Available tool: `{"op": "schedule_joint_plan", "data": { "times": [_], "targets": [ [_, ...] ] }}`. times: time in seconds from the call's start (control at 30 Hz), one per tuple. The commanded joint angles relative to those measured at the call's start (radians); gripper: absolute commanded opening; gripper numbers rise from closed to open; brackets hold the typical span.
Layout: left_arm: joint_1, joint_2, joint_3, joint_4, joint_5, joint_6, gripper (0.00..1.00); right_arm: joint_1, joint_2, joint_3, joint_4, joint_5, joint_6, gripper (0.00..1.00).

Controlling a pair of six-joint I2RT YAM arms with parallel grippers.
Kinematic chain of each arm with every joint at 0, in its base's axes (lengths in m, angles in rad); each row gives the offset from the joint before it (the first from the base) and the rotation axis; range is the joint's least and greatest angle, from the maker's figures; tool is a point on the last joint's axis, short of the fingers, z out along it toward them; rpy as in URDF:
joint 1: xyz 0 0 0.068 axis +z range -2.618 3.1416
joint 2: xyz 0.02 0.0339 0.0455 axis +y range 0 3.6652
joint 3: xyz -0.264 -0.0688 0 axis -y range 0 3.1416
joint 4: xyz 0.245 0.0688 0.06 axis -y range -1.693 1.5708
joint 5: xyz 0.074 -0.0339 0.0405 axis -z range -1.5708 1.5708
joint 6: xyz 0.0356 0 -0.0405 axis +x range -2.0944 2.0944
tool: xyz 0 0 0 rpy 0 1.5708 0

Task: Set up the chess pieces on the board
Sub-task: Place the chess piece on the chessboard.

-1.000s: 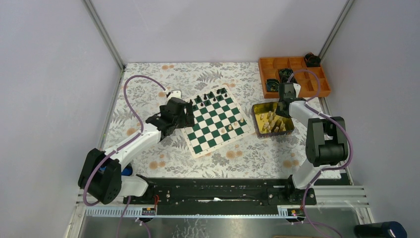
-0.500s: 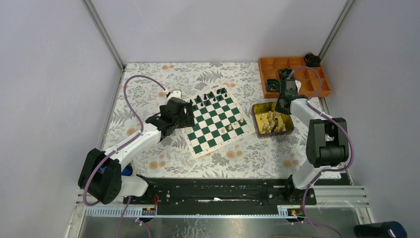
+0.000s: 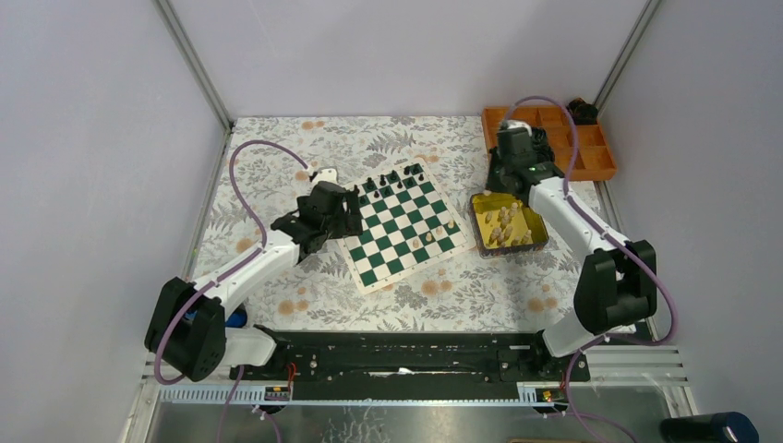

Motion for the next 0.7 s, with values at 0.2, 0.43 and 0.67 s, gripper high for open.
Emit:
{"op": "schedule_joint_plan", "data": {
  "times": [0.2, 0.43, 0.67],
  "targets": [
    [-0.001, -0.068, -0.03, 0.037, -0.037, -0.032, 0.99, 0.264, 0.024, 0.108, -0.102, -0.021, -0.03, 0.0],
    [-0.001, -0.106, -0.046, 0.023, -0.054, -0.045, 0.99, 0.44, 0.074, 0.102, -0.087, -0.015, -0.032, 0.0],
    [-0.001, -0.135, -0.064, 0.012, -0.063, -0.056, 0.99, 0.591, 0.141, 0.091, -0.064, 0.025, -0.017, 0.0]
  ]
}}
